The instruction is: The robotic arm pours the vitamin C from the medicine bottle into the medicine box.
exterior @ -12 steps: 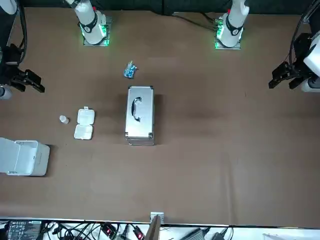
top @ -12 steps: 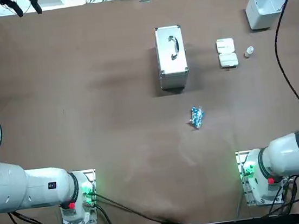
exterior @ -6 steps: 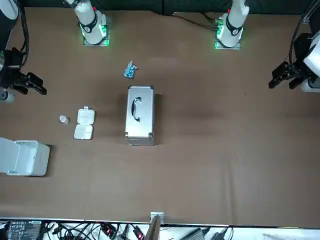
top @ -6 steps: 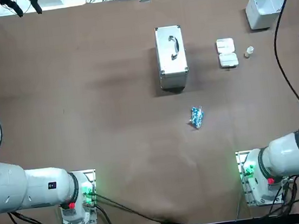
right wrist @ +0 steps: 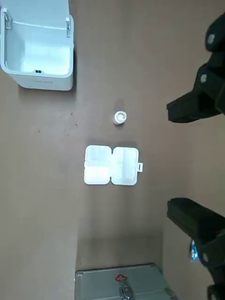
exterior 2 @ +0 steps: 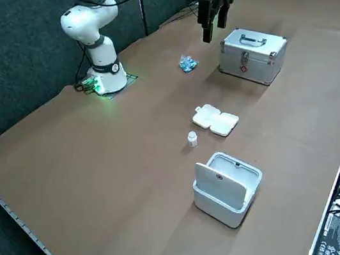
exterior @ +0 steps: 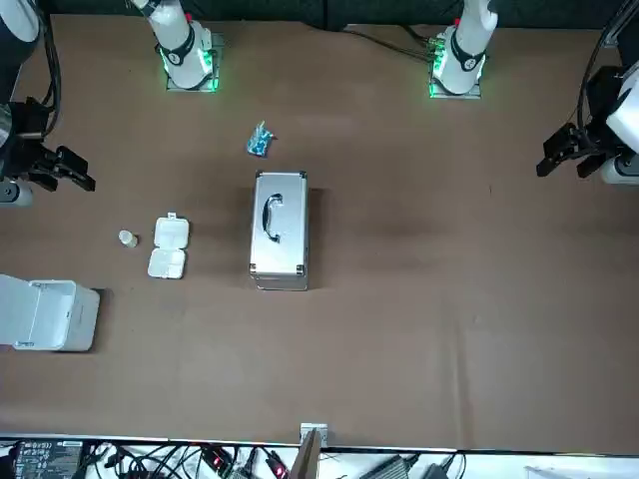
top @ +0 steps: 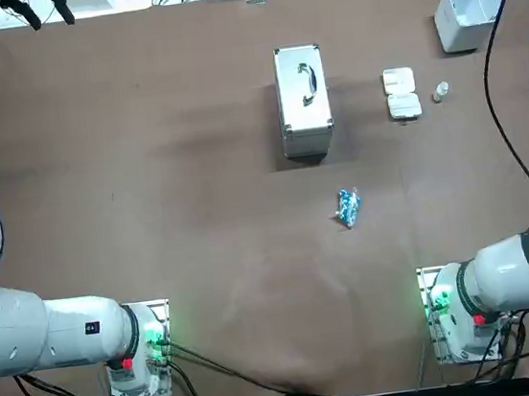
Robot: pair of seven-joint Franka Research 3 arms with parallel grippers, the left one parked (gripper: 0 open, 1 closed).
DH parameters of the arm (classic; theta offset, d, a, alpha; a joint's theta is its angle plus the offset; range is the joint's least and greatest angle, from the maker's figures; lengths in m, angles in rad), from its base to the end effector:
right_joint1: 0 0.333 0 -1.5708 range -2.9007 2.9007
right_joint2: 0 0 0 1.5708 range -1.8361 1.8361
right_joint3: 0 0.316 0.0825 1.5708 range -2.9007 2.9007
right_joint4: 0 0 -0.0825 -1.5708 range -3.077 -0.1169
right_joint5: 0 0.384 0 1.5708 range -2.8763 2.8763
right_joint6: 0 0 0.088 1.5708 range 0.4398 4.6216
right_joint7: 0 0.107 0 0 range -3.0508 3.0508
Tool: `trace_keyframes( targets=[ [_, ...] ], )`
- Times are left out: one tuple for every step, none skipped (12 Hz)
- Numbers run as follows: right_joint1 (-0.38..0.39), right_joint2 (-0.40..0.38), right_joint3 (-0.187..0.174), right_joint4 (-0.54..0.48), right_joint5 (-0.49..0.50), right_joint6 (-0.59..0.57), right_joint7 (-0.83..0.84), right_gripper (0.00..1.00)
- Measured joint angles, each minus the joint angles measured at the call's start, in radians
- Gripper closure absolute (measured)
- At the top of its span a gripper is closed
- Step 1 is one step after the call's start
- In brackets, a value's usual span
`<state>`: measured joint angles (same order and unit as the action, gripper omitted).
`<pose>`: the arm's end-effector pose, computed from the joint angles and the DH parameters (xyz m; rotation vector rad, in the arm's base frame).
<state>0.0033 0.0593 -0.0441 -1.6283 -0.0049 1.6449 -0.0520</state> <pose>0.5749 -0.0233 0.5701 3.1353 0.0183 -0.0673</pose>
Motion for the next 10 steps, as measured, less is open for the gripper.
trace_keyframes(
  targets=[
    [0.001,0.000,0.001,0.000,0.000,0.001,-0.002,0.00],
    [0.002,0.000,0.002,0.000,0.000,0.002,-0.005,0.00],
    [0.003,0.000,0.002,0.000,0.000,0.003,-0.006,0.00],
    [0.003,0.000,0.003,0.001,0.000,0.004,-0.006,0.00],
    [0.003,0.000,0.002,0.001,0.000,0.005,-0.006,0.00],
    [0.002,0.000,0.002,0.001,0.000,0.005,-0.006,0.00],
    [0.002,0.000,0.001,0.001,-0.001,0.006,-0.006,0.00],
    [0.001,0.000,0.001,0.001,-0.001,0.008,-0.006,0.00],
    [0.001,0.000,0.001,0.001,-0.001,0.012,-0.006,0.00],
    [0.001,0.000,0.001,0.001,-0.001,0.015,-0.006,0.00]
  ],
)
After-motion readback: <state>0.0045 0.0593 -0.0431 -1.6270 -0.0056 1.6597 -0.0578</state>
